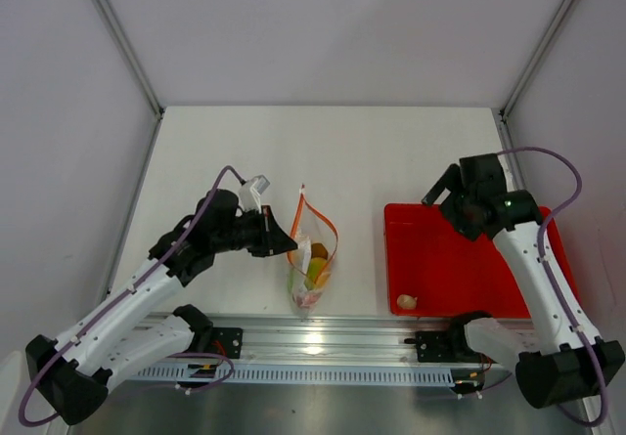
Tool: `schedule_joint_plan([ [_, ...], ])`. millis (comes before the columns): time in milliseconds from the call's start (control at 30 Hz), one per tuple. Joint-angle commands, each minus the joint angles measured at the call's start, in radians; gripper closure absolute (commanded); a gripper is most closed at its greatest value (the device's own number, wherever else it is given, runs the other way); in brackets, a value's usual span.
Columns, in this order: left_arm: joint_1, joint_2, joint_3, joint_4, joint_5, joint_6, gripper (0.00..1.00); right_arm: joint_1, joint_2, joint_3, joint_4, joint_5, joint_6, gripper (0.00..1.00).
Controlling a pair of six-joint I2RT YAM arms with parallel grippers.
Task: Place the food in the zip-top bag and seal the zipper
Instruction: Pick up the fake fruit from the bin.
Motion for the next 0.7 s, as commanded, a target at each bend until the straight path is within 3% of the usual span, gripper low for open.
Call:
schedule_joint_plan([
  [0,-0.005,0.038,0.046,-0.082,-0.077,0.017,1.00,-0.145,0.064,0.036,-0.116,-0.131,0.046,0.07],
  [133,0.000,0.072,0.093,-0.158,-0.081,-0.021,0.99,-0.200,0.145,0.047,-0.243,-0.149,0.080,0.08],
  [300,0.003,0.112,0.133,-0.188,-0.040,-0.026,1.00,-0.179,0.227,-0.045,-0.259,-0.388,0.118,0.12],
  [467,0.005,0.140,0.115,-0.168,0.017,-0.070,0.99,-0.178,0.256,-0.062,-0.278,-0.419,0.099,0.12],
  [667,0.005,0.106,0.127,-0.179,-0.015,-0.086,0.99,-0.145,0.329,-0.164,-0.322,-0.467,0.088,0.13],
])
